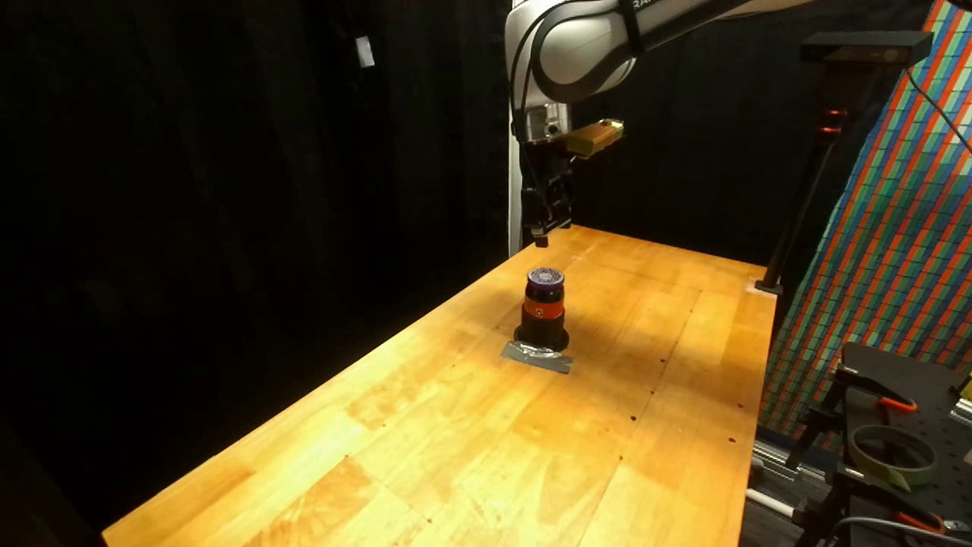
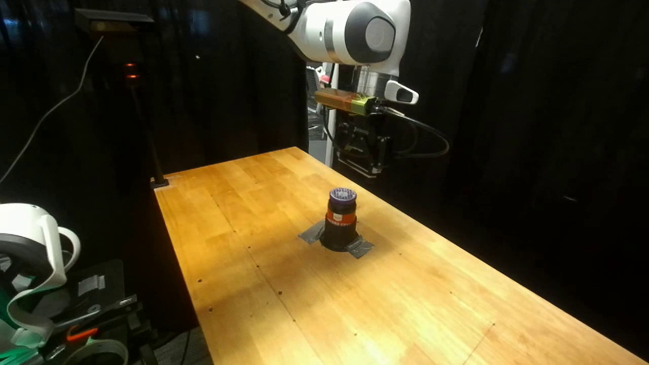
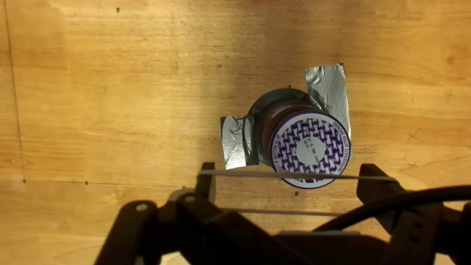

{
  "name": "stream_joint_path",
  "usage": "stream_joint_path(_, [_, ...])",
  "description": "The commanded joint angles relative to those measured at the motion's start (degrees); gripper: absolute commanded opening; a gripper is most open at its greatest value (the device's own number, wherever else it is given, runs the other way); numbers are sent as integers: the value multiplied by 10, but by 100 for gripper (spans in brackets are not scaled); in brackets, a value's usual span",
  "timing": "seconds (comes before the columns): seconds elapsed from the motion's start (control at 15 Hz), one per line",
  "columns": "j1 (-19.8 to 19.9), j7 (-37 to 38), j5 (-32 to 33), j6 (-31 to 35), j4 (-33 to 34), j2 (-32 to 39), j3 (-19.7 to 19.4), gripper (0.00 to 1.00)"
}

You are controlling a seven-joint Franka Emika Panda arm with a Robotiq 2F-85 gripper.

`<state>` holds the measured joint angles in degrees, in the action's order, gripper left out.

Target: Put the rubber band on the cup

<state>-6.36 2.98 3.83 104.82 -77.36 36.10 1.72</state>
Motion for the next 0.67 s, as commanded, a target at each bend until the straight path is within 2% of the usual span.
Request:
stream_joint_path(0.0, [-3, -15, -4, -47, 114, 77, 7, 100])
stream_joint_path(0.6, [-5, -32, -14, -76, 235, 187, 13, 100])
